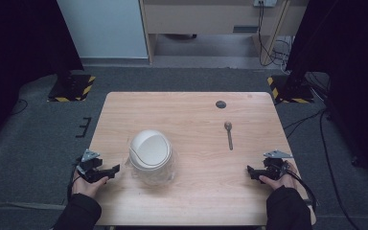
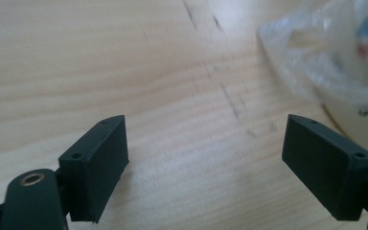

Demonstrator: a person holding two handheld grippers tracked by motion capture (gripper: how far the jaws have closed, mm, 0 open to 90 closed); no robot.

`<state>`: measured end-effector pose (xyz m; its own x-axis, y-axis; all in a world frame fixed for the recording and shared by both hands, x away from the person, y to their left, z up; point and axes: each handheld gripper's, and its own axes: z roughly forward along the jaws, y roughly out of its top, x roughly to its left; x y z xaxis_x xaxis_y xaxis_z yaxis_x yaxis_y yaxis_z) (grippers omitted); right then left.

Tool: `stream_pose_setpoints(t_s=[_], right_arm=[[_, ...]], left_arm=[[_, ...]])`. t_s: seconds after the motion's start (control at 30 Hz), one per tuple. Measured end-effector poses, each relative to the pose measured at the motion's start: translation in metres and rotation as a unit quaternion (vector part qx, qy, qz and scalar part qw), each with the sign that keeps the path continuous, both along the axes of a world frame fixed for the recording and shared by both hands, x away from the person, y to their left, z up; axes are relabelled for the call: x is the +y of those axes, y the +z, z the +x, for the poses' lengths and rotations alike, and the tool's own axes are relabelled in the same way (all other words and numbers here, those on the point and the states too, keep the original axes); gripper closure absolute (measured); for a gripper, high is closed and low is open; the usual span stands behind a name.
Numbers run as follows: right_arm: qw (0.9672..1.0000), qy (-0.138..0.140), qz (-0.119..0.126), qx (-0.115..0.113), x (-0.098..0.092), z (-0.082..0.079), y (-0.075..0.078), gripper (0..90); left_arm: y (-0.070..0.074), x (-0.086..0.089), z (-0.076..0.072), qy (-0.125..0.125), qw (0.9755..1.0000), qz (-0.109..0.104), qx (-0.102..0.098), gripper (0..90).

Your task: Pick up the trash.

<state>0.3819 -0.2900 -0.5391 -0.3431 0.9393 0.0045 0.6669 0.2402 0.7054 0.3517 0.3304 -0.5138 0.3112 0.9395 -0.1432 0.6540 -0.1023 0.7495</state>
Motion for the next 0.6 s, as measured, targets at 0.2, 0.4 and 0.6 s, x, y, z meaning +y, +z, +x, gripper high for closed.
stream_pose_setpoints(t_s=[0.2,0.4,0.6], right_arm=[[1.0000,0.000,0.000,0.000,0.000,0.000,0.000,0.5],[1.0000,-0.002,0.000,0.000,0.000,0.000,0.000,0.6],[1.0000,-0.003,-0.001,0.000,0.000,-0.001,0.000,0.6]], left_arm=[[0.017,0.003,-0.005,0.016,0.9977,-0.031,-0.057,16.5],[0.037,0.005,-0.013,0.036,0.9898,-0.066,-0.121,16.4],[0.066,0.001,-0.021,0.032,0.9792,-0.087,-0.181,17.5]])
